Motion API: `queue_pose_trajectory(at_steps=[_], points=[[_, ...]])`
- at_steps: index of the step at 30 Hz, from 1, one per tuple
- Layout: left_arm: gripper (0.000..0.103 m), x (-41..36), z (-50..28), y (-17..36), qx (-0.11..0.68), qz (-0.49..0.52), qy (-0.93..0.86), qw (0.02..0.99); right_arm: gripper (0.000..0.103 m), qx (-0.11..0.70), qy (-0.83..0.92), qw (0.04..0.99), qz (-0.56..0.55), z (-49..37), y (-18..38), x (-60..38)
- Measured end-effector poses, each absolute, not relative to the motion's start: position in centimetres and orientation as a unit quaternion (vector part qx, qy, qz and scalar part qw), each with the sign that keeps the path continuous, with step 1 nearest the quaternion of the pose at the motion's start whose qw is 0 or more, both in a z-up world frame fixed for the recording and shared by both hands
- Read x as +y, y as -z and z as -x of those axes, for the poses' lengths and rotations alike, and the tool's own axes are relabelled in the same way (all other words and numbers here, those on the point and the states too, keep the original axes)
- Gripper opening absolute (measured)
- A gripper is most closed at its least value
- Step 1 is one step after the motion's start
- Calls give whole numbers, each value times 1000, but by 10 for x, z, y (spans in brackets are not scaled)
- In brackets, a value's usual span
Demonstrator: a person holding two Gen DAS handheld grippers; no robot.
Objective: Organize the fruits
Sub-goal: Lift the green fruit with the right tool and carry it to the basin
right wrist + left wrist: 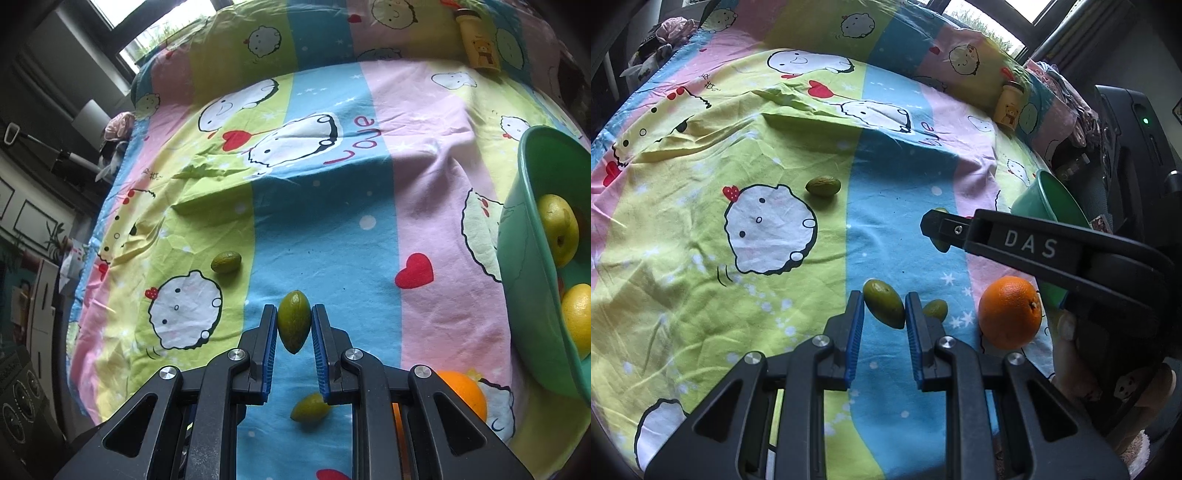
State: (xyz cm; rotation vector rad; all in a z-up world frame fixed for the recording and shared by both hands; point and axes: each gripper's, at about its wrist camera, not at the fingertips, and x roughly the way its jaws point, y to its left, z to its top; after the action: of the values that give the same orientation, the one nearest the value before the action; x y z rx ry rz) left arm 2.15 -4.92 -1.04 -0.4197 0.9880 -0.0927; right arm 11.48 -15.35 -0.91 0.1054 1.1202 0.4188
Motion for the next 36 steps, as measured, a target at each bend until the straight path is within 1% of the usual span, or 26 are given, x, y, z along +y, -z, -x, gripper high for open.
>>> queue_pose_trajectory(at_steps=[8, 23, 36], points=[[22, -59, -26, 2, 454, 174, 39, 873, 21, 506, -195, 837, -73, -112, -5, -170], [22, -89, -39, -41, 409, 122, 52, 903, 21, 455, -189, 861, -125, -103, -38, -209], [22, -120, -54, -58, 398, 84, 71, 911, 21, 414, -157, 877, -183, -98, -55, -262]])
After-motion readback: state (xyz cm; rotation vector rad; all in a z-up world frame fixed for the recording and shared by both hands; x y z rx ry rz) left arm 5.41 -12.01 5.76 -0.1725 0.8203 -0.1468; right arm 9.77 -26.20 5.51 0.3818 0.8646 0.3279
